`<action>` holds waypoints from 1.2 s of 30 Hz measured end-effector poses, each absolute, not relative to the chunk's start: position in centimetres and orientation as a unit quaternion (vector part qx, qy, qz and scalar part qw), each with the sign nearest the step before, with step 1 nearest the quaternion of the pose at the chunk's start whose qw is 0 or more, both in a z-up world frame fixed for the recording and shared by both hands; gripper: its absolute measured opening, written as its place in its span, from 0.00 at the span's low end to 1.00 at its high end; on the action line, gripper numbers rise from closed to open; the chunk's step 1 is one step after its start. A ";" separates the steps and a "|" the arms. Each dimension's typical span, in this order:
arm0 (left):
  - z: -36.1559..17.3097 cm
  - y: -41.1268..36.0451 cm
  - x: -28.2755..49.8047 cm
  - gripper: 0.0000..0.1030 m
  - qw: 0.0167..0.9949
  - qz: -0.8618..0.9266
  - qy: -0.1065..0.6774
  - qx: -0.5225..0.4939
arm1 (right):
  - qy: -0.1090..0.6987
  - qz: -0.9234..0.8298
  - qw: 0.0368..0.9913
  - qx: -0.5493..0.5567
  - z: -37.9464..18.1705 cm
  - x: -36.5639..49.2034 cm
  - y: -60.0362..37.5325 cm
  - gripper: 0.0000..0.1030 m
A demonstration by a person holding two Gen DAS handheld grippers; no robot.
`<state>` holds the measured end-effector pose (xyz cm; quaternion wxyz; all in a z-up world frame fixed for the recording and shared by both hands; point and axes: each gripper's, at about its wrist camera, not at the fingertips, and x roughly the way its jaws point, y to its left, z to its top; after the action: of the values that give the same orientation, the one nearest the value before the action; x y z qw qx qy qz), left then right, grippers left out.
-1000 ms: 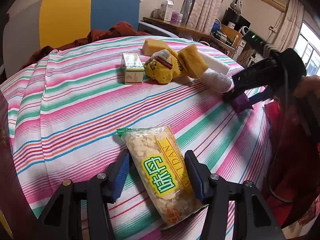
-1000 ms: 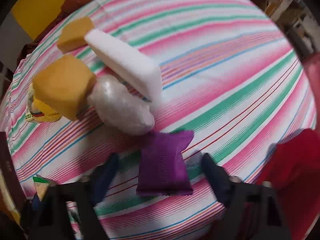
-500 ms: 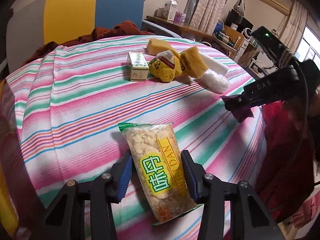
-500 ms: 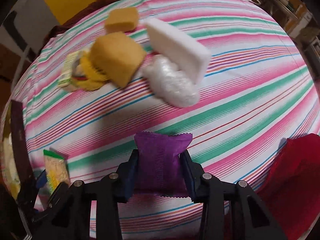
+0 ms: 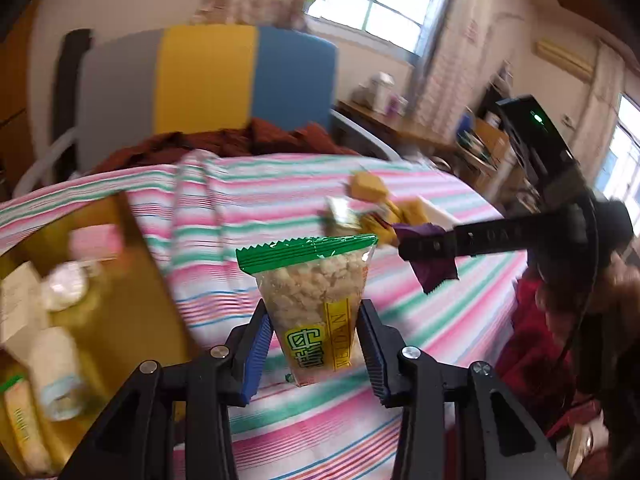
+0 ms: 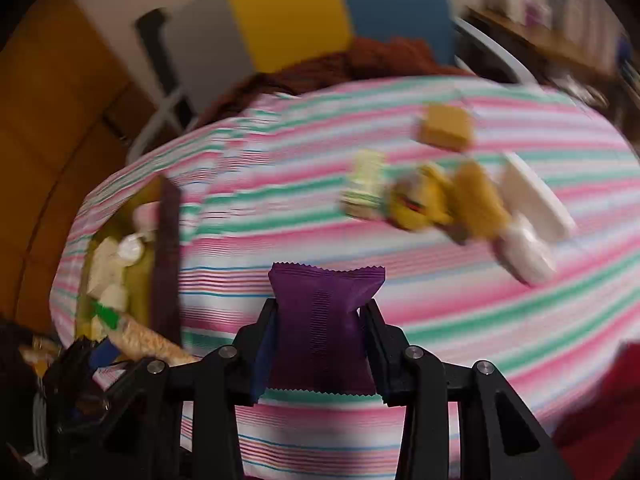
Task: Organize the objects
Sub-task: 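Place the cracker bag and purple pouch into the gold tray, opening both tools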
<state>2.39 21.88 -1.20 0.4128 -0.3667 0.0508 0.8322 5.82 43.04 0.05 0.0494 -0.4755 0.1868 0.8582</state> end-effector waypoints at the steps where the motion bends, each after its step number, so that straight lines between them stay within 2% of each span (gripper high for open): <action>1: -0.9 20.8 2.0 0.41 0.401 0.838 0.043 -0.367 | 0.183 0.862 0.040 -0.472 0.1 5.5 42.1 0.40; 16: 0.7 7.3 -1.6 0.40 0.252 0.898 -0.039 -0.358 | 0.148 0.870 -0.116 -0.456 2.1 0.5 29.8 0.40; 18: 0.5 5.9 -2.1 0.40 0.220 0.906 -0.044 -0.359 | 0.142 0.867 -0.133 -0.458 1.8 -0.2 27.8 0.44; 19: 0.2 5.4 -2.5 0.43 0.210 0.906 -0.042 -0.365 | 0.139 0.865 -0.142 -0.461 1.5 -0.5 27.1 0.47; 21: -0.5 4.4 -3.1 0.45 0.186 0.904 -0.042 -0.382 | 0.133 0.860 -0.154 -0.468 1.0 -0.9 25.6 0.57; 24: -1.0 3.4 -3.3 0.47 0.164 0.906 -0.044 -0.388 | 0.118 0.854 -0.169 -0.478 0.1 -1.0 23.4 0.65; 26: -1.1 3.2 -3.3 0.47 0.155 0.907 -0.044 -0.389 | 0.106 0.852 -0.169 -0.483 -0.4 -0.9 22.4 0.66; 30: -1.3 3.1 -3.2 0.47 0.140 0.910 -0.042 -0.389 | 0.065 0.867 -0.139 -0.474 -0.9 -0.2 20.9 0.78; 36: -1.3 3.1 -3.1 0.47 0.128 0.913 -0.043 -0.385 | 0.036 0.893 -0.087 -0.441 -0.7 0.6 20.6 0.85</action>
<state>-3.07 3.08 -1.28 0.1280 -0.3850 -0.0435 0.9130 0.60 20.56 -0.69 -0.0873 -0.4406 0.0357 0.8927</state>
